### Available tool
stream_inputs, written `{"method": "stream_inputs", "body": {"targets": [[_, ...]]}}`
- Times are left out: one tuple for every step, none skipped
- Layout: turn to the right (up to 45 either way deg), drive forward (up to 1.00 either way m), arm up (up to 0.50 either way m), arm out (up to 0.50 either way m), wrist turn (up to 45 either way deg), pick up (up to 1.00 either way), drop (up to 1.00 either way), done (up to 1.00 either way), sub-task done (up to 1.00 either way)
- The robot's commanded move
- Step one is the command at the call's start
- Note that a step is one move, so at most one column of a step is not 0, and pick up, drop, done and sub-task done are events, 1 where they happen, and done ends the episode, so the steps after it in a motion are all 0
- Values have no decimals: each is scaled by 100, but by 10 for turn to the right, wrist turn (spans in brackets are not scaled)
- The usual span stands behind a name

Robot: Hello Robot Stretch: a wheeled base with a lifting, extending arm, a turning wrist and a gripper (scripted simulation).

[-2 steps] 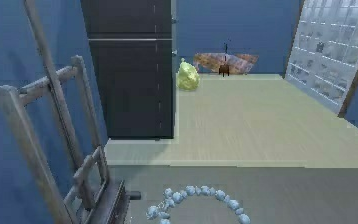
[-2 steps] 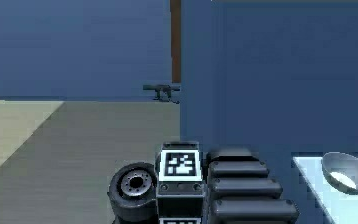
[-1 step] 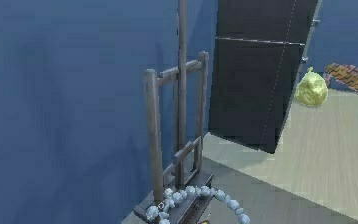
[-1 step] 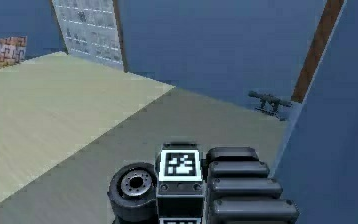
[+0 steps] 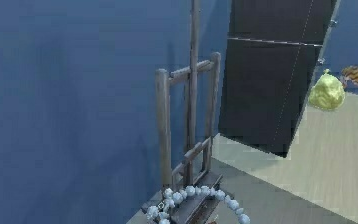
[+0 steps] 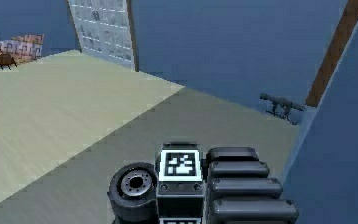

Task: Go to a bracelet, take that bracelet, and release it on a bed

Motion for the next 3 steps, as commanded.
{"method": "stream_inputs", "body": {"targets": [[0, 15, 0, 0, 0, 0, 0, 0, 0], [450, 0, 0, 0, 0, 0, 0, 0, 0], [300, 0, 0, 0, 0, 0, 0, 0, 0]]}}
